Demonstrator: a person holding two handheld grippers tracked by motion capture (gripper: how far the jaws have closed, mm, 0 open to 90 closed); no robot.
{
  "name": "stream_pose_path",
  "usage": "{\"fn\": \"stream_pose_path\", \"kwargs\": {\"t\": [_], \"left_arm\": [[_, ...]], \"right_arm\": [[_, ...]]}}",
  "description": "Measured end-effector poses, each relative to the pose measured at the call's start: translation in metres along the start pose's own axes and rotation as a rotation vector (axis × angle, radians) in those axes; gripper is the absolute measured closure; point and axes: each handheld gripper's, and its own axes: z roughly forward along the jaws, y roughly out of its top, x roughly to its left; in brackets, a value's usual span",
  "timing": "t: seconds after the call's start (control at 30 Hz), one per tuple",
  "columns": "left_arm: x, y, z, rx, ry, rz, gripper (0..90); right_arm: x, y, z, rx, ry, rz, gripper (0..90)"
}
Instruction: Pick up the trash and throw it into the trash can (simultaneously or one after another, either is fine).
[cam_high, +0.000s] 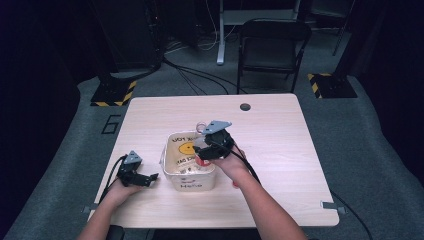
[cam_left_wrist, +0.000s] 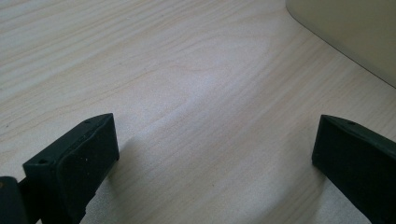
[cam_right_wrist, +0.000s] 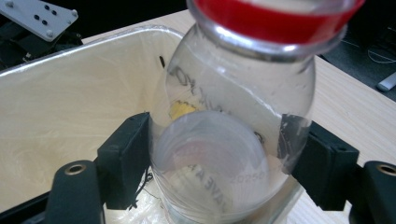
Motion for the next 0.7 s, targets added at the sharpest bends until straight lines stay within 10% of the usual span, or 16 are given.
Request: {"fn": "stream_pose_path", "kwargs": {"t": [0.7], "left_arm": [[0.0,0.0,0.0,0.002,-0.001,-0.002,0.2]], "right_arm": [[-0.005,-0.007,-0.024,-0.024,-0.009,0.023,23.4]]}}
